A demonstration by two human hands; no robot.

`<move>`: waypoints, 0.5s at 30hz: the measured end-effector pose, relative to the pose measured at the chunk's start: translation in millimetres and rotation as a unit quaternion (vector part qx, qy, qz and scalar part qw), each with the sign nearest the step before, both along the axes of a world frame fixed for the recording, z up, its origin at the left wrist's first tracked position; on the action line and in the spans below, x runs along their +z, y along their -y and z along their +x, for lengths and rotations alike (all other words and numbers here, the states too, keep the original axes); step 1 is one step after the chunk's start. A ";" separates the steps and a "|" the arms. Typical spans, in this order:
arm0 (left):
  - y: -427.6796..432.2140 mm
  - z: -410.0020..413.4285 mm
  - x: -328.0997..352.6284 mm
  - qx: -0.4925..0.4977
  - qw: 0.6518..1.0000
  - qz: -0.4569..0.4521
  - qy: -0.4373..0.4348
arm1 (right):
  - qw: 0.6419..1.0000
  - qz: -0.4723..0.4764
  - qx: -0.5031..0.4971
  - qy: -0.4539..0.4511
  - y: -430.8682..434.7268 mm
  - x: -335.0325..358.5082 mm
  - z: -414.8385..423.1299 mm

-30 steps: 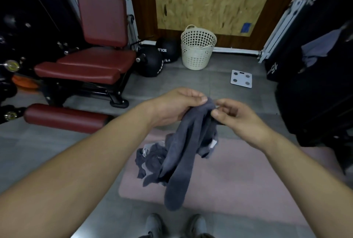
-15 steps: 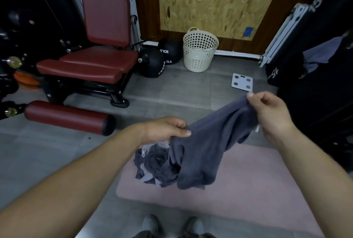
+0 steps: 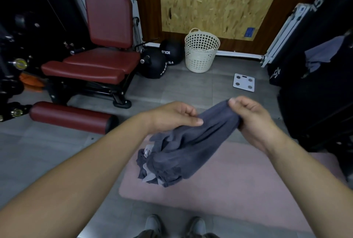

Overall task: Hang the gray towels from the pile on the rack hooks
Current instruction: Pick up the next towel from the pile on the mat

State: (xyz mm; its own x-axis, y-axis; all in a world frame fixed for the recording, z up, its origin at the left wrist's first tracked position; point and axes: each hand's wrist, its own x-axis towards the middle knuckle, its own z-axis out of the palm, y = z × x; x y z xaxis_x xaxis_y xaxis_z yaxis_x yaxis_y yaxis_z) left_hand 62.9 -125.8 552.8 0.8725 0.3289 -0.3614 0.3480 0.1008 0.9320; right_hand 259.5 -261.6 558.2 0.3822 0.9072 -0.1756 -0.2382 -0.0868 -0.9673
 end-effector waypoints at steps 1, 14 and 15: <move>-2.4 -7.0 -2.3 -0.026 0.999 0.028 -0.031 | 0.998 0.023 -0.046 -0.030 0.9 6.4 4.1; 26.2 -0.8 -1.0 -0.024 0.998 0.060 -0.003 | 0.978 -0.084 0.122 0.148 15.8 -22.0 -28.0; 26.6 -0.8 -2.9 -0.029 0.998 0.058 -0.009 | 0.975 -0.092 0.143 0.143 16.1 -24.6 -29.7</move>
State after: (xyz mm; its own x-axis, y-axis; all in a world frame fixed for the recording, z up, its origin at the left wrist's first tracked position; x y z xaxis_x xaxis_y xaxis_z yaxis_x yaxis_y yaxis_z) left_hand 62.1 -152.4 549.9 0.8847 0.3187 -0.3402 0.3677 -0.0283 0.9295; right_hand 229.7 -277.7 533.6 0.1755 0.9470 -0.2691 0.0986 -0.2889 -0.9523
